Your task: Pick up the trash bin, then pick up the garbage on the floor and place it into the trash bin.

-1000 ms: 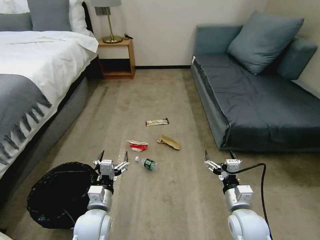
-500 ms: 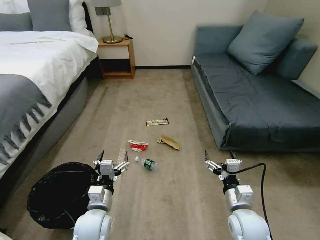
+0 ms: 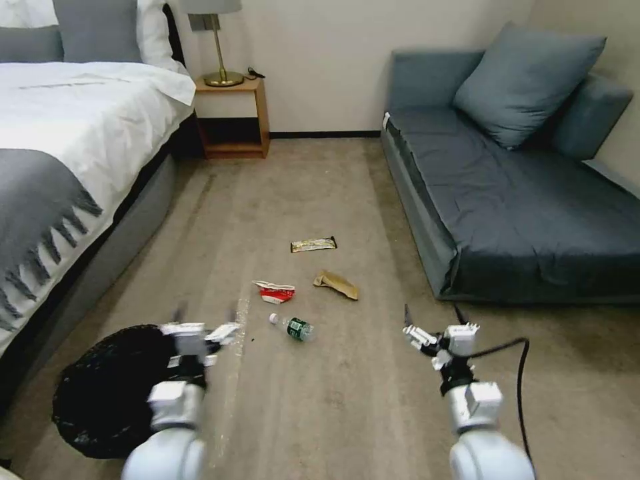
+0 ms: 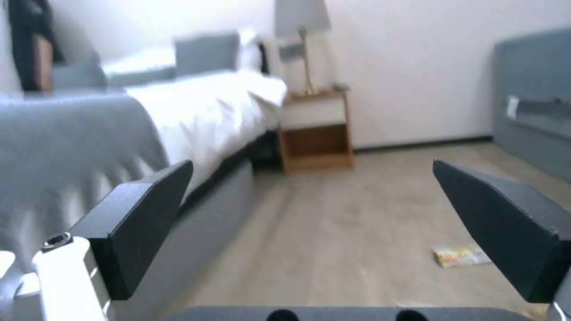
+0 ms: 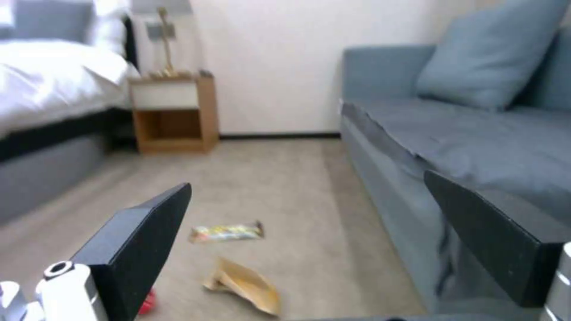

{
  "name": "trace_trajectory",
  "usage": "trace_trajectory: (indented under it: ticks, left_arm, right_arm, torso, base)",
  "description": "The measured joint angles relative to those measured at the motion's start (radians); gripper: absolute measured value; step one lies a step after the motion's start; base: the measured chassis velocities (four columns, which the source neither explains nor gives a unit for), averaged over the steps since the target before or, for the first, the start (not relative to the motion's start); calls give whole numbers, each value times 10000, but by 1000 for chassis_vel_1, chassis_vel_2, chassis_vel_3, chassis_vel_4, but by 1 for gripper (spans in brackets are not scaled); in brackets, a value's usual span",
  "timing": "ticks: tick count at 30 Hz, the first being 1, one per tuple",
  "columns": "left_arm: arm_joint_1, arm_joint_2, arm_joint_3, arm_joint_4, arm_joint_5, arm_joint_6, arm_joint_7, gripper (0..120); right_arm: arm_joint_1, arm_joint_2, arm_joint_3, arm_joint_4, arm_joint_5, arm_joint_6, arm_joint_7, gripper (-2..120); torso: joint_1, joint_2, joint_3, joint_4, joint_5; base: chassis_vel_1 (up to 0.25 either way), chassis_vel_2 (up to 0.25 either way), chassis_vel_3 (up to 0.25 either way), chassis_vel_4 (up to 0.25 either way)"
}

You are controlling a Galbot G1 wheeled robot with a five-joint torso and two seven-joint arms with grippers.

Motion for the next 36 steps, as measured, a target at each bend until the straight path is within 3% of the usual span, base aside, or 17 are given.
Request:
trace_trajectory:
  ticks: [2, 4, 7, 17, 21, 22, 23, 25, 26, 29, 30, 31, 33, 34, 36]
  left_arm:
    - [261, 283, 62, -45, -223, 39, 309, 100]
    - [327, 407, 156, -48, -309, 107, 451, 100]
    - [394, 456, 250, -48, -359, 169, 551, 100]
    - [748, 786, 360, -258, -725, 554, 754, 100]
    - [808, 1059, -26, -486, -1265, 744, 731, 100]
    - [840, 1198, -229, -585, -1615, 807, 640, 100]
    - [957, 1630, -493, -833, -3004, 1044, 413, 100]
    - [1112, 1953, -671, -868, -3800, 1306, 379, 100]
    - [1112, 1953, -671, -868, -3800, 1306, 379, 100]
    - [1217, 2450, -1400, -582, -4661, 1854, 423, 100]
    - [1216, 2713, -1832, -320, -5065, 2152, 484, 100]
    - [1216, 2713, -1832, -320, -5065, 2152, 484, 100]
    - [1176, 3069, -2421, 131, -5406, 2572, 602, 100]
    - [1176, 3069, -2421, 131, -5406, 2572, 602, 100]
    - [1127, 3623, -3345, 691, -5512, 3245, 808, 100]
  right_arm:
    - [-649, 199, -343, 283, -214, 580, 96, 100]
    - [-1038, 337, -589, 403, -336, 1005, 185, 100]
    - [-1372, 485, -829, 538, -401, 1413, 271, 100]
    - [-1247, 386, -751, 551, 42, 1124, 325, 100]
    - [-1177, 313, -692, 516, 162, 1035, 353, 100]
    - [-1144, 283, -677, 480, 197, 1015, 371, 100]
    - [-995, 223, -671, 317, 307, 1005, 420, 100]
    - [-890, 181, -666, 211, 403, 981, 450, 100]
    - [-890, 181, -666, 211, 403, 981, 450, 100]
    - [-714, 124, -625, 86, 562, 871, 494, 100]
    - [-595, 99, -593, 38, 656, 807, 505, 100]
    - [-595, 99, -593, 38, 656, 807, 505, 100]
    - [-460, 73, -560, -13, 745, 740, 511, 100]
    - [-460, 73, -560, -13, 745, 740, 511, 100]
    - [-302, 12, -539, -43, 841, 670, 514, 100]
  torso:
    - [0, 0, 0, -9, -23]
    - [1, 0, 0, -10, -1]
    - [0, 0, 1, -11, -15]
    - [1, 0, 0, -10, -10]
    - [1, 0, 0, -10, -10]
    - [0, 0, 0, -10, -9]
    - [1, 0, 0, -10, -9]
    - [1, 0, 0, -10, -11]
    - [1, 0, 0, -10, -11]
    - [0, 0, 1, -9, -13]
    - [0, 0, 1, -9, -12]
    - [0, 0, 1, -9, -12]
    - [1, 0, 1, -10, -12]
    - [1, 0, 1, -10, -12]
    - [0, 0, 2, -9, -11]
  base:
    - [0, 0, 0, 0]
    - [0, 0, 0, 0]
    - [0, 0, 0, 0]
    - [0, 0, 0, 0]
    - [0, 0, 0, 0]
    - [0, 0, 0, 0]
    - [0, 0, 0, 0]
    - [0, 0, 0, 0]
    - [0, 0, 0, 0]
    - [0, 0, 0, 0]
    - [0, 0, 0, 0]
    - [0, 0, 0, 0]
    - [0, 0, 0, 0]
    - [0, 0, 0, 0]
    - [0, 0, 0, 0]
